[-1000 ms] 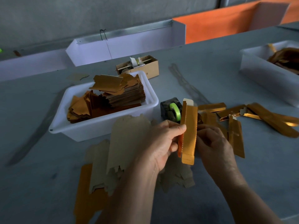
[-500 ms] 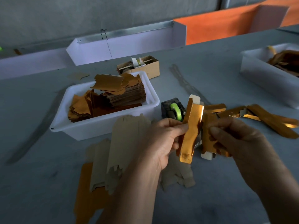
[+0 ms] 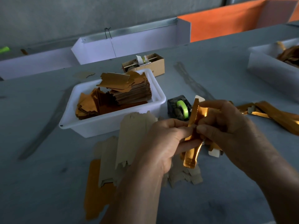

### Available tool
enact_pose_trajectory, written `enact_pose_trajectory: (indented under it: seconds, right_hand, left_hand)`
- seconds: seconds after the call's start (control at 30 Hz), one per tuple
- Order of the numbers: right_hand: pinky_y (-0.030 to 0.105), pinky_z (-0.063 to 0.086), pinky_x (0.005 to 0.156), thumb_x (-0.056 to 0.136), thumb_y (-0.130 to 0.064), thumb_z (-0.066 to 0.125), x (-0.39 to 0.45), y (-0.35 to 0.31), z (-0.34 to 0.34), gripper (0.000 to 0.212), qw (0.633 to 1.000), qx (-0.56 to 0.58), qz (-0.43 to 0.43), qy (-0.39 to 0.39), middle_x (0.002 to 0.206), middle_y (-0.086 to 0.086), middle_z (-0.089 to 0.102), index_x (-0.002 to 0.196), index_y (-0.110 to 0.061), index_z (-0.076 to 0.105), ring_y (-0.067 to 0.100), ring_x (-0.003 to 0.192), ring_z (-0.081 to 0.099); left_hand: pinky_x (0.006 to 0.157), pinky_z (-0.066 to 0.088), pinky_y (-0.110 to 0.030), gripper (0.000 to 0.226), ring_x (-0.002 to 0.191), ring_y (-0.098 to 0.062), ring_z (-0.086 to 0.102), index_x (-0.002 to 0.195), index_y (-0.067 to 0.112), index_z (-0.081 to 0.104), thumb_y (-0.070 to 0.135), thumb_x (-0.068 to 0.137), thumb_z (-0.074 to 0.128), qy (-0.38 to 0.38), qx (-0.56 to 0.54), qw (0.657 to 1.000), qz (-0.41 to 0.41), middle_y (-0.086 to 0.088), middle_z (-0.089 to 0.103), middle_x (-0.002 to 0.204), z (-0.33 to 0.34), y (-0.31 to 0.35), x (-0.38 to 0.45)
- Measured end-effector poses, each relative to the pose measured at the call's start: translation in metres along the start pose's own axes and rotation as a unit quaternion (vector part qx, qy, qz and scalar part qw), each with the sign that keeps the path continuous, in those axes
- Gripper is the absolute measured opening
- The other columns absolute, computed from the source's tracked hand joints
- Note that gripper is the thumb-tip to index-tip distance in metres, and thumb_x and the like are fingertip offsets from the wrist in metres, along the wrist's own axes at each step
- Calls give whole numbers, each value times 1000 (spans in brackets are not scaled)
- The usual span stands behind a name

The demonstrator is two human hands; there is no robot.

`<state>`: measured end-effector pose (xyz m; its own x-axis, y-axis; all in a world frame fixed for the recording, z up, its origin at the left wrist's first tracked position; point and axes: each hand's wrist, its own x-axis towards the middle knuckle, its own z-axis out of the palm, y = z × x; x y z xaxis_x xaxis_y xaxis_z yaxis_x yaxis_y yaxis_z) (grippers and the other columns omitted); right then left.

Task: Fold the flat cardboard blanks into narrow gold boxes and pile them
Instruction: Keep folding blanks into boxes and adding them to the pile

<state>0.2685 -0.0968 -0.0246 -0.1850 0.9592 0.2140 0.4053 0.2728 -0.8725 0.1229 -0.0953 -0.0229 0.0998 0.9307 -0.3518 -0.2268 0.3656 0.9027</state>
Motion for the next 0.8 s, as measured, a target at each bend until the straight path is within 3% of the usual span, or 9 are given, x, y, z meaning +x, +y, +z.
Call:
enact_pose_trajectory:
  seconds: [0.1, 0.27, 0.33, 0.43, 0.6, 0.73, 0.8]
  right_hand:
    - [17, 51, 56, 79, -19, 66, 2, -2, 1, 33, 1000, -3, 16, 11, 80, -20, 68, 94, -39, 44, -2, 70, 66]
    - [21, 49, 60, 79, -18, 67, 2, -4, 4, 29, 999, 2, 30, 24, 73, -8, 69, 89, -35, 46, 2, 67, 66]
    - [23, 50, 61, 80, -18, 68, 2, -3, 6, 29, 999, -7, 27, 30, 70, -5, 68, 88, -35, 47, 5, 66, 66]
    - [18, 50, 59, 81, -19, 68, 1, -3, 7, 27, 998, -43, 15, 35, 70, -6, 66, 89, -33, 47, 4, 66, 64]
    - [2, 42, 58, 79, -19, 71, 0, -1, 12, 26, 994, -92, 15, 65, 68, -12, 63, 90, -28, 49, -6, 67, 60]
    - [9, 40, 46, 80, -20, 71, -2, -4, 16, 24, 978, -180, 17, 100, 68, -14, 60, 91, -25, 50, -5, 61, 55]
    - [12, 39, 48, 82, -21, 69, -2, -7, 17, 22, 973, -201, 29, 108, 69, -13, 60, 92, -24, 50, -2, 63, 56]
  left_hand:
    - [68, 61, -31, 8, 80, -26, 73, 83, 2, 65, -4, 86, 61, -11, -2, 1000, 1, -16, 72, 87, -1, 1, -2]
    - [71, 61, -31, 13, 80, -26, 72, 95, -7, 65, -2, 89, 55, -53, -17, 998, 1, -16, 72, 82, -3, 3, -1]
    - [69, 60, -30, 11, 76, -24, 72, 92, -7, 65, 2, 89, 59, -60, -25, 998, -1, -13, 72, 78, -2, 4, -2]
    - [71, 61, -33, 9, 75, -25, 72, 77, 3, 65, 5, 85, 65, -18, 4, 1000, 6, -14, 72, 79, -1, 0, -3]
    - [74, 60, -37, 14, 79, -26, 72, 78, 6, 65, 7, 91, 60, 32, 51, 997, 38, -18, 70, 89, 2, -6, -2]
    - [71, 61, -37, 17, 72, -22, 72, 76, 10, 65, 9, 92, 60, 79, 92, 989, 90, -9, 70, 77, 10, -14, -3]
    - [62, 59, -30, 22, 65, -19, 72, 71, 13, 64, 7, 91, 60, 95, 99, 984, 117, -5, 70, 71, 13, -18, -4]
